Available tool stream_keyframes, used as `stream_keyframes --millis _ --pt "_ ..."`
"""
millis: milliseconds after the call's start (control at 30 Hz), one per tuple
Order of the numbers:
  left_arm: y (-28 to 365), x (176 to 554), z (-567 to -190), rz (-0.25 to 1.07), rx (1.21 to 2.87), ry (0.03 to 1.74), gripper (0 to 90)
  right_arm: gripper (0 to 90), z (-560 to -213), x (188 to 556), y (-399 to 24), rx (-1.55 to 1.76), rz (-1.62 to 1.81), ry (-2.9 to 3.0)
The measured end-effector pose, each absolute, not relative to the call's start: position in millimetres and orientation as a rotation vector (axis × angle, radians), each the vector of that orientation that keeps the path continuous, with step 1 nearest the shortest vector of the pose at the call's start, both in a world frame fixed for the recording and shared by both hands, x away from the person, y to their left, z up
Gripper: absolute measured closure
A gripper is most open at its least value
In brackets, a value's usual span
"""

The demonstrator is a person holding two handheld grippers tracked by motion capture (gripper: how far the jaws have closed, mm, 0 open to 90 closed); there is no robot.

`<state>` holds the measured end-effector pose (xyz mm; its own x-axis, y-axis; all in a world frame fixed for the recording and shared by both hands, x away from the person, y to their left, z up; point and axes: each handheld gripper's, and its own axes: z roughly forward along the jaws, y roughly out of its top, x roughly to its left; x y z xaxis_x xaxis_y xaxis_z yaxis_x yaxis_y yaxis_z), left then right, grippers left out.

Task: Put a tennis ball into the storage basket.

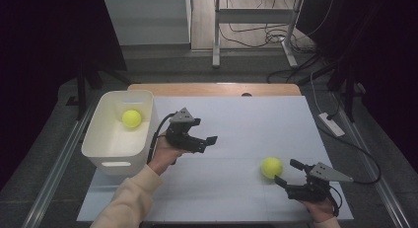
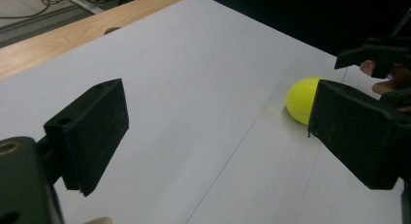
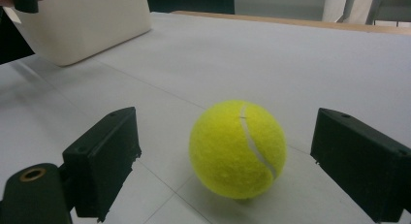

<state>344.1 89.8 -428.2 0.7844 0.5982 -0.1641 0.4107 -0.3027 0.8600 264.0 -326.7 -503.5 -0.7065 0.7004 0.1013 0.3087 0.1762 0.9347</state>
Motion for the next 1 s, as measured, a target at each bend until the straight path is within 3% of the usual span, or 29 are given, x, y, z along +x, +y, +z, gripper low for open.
stream_keyframes --millis 1000 --pt "48.5 352.6 -448.3 0.166 1.987 0.692 7.8 10.0 -500.3 262.5 -326.3 0.952 1.551 2.093"
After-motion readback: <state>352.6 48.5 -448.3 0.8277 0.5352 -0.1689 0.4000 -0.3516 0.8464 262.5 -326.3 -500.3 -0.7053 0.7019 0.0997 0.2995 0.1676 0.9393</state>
